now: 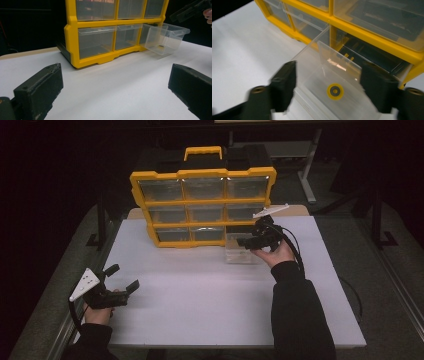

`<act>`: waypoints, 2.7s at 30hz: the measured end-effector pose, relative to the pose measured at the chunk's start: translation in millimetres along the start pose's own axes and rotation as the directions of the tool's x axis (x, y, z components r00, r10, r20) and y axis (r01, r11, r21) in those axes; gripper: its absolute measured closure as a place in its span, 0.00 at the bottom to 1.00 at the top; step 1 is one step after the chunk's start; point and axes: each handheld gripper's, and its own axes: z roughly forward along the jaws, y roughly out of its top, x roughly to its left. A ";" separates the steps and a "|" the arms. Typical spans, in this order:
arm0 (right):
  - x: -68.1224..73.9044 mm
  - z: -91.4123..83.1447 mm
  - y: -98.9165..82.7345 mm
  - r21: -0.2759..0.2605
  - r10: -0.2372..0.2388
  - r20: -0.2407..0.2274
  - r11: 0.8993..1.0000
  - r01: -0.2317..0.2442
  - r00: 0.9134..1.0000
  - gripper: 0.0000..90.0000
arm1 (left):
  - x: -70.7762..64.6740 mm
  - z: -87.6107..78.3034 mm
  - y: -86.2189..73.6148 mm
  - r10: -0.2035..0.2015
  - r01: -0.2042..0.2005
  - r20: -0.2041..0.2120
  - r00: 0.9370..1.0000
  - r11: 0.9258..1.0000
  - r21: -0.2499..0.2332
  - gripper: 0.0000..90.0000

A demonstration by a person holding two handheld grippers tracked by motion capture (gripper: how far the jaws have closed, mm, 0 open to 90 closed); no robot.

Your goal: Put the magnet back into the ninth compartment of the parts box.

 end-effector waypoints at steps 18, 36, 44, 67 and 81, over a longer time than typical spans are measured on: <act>1.8 -11.8 -14.6 -0.047 0.012 0.014 0.999 -0.011 1.000 0.00 | 0.1 -0.3 -0.3 -0.003 0.003 -0.001 1.000 1.000 -0.001 0.00; 5.3 -29.4 -38.7 -0.118 0.006 0.002 0.993 -0.006 1.000 0.00 | -0.3 -0.1 -0.6 0.002 -0.002 0.003 1.000 1.000 0.006 0.00; 1.2 -37.1 -51.7 -0.139 0.003 0.003 0.990 -0.003 1.000 0.00 | -0.1 -0.1 -0.8 -0.001 0.001 0.001 1.000 1.000 0.007 0.00; 2.0 -51.9 -80.3 -0.185 -0.009 0.011 0.983 0.011 1.000 0.00 | -0.1 0.0 -1.3 0.001 -0.001 0.000 1.000 1.000 0.013 0.00; 9.9 -50.5 -96.9 -0.200 -0.026 0.018 0.979 0.029 0.999 0.00 | -0.2 0.5 -1.5 0.005 -0.005 0.003 1.000 1.000 0.018 0.00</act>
